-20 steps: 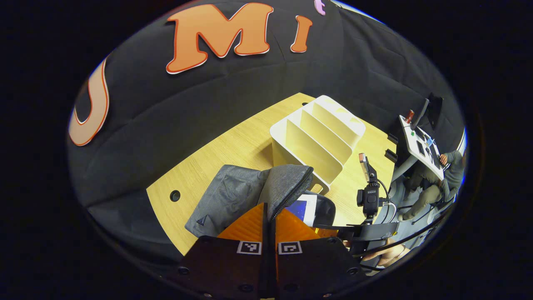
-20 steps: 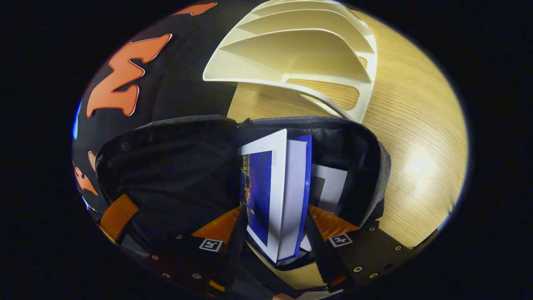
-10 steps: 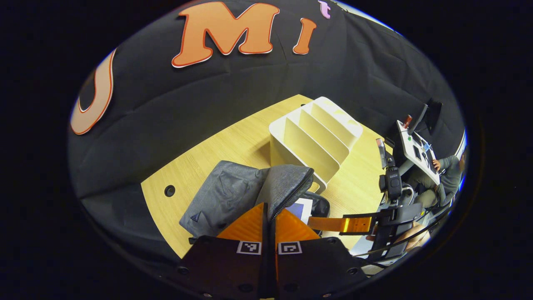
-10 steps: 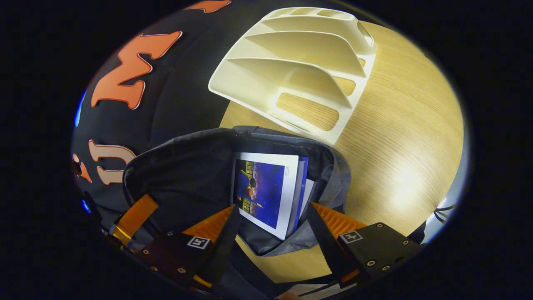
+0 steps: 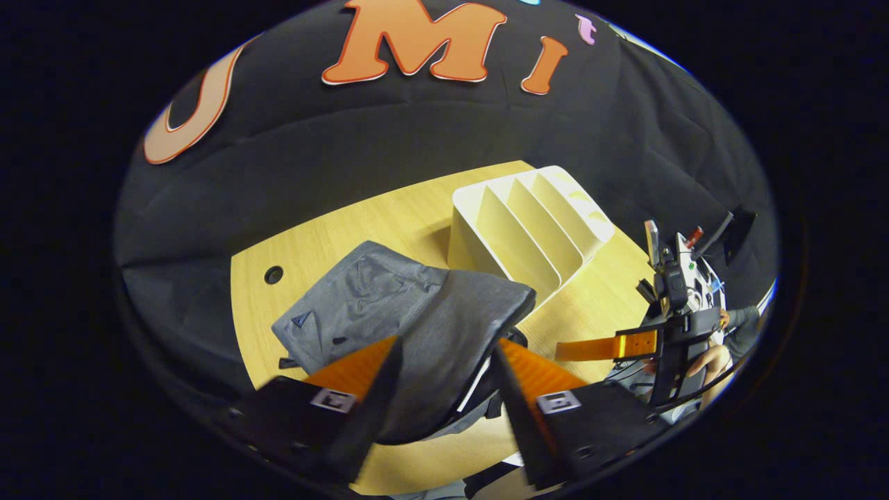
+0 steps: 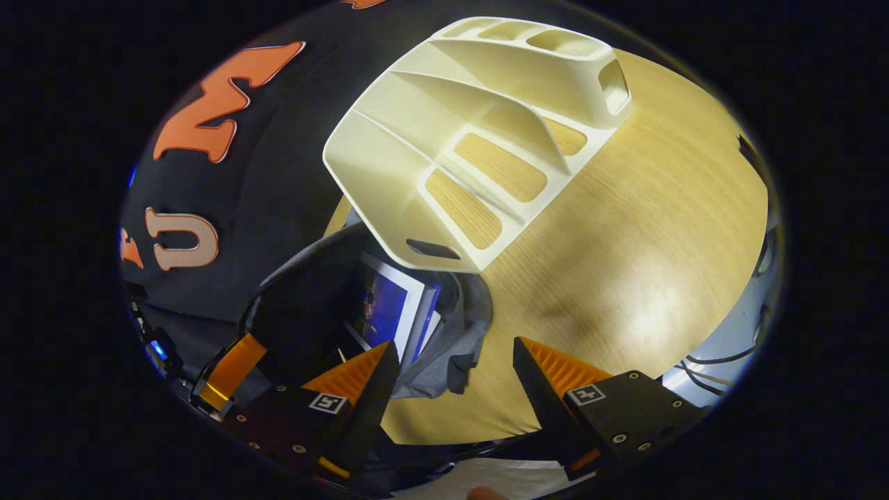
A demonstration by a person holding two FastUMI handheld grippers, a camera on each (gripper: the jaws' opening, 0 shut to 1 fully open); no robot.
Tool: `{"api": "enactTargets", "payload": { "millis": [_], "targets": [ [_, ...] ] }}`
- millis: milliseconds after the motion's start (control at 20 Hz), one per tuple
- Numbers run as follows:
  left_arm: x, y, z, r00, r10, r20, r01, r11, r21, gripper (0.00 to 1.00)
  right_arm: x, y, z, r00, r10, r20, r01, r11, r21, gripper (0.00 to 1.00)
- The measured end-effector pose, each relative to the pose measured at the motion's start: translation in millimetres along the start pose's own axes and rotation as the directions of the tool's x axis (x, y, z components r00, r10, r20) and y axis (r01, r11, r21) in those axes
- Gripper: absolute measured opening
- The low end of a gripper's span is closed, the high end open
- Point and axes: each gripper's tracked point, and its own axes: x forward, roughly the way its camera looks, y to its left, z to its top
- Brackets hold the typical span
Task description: Open the schoolbag, grab two books from the bookshelf and put them into the schoolbag.
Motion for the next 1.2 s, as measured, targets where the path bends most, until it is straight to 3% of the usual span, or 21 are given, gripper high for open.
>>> {"api": "enactTargets", "payload": {
  "millis": [100,300,500,700,950,1200],
  "targets": [
    [8,-10,-10,0.999,0.037,0.002,-0.037,0.998,-0.048,1.0,-8,-15,13,0.999,-0.028,-0.016,0.027,0.997,-0.074,0.99],
    [17,-43,-35,0.995,0.1,-0.021,-0.102,0.985,-0.143,0.99,-32,-43,49,0.996,-0.086,0.004,0.085,0.97,-0.229,0.99],
    [8,-73,-11,0.981,0.159,0.111,-0.128,0.961,-0.245,0.99,-68,-49,93,0.994,-0.066,0.086,0.094,0.92,-0.38,0.99],
    [-11,-80,31,0.923,0.274,0.271,-0.185,0.932,-0.313,0.99,-103,-33,130,0.985,0.018,0.172,0.069,0.872,-0.485,0.99],
    [-57,-79,80,0.782,0.408,0.471,-0.239,0.894,-0.379,0.99,-163,-6,188,0.904,0.146,0.401,0.135,0.794,-0.593,0.98],
    [-101,-76,103,0.66,0.502,0.559,-0.277,0.854,-0.44,0.98,-227,19,219,0.757,0.281,0.59,0.232,0.728,-0.645,0.98]
  ]
}}
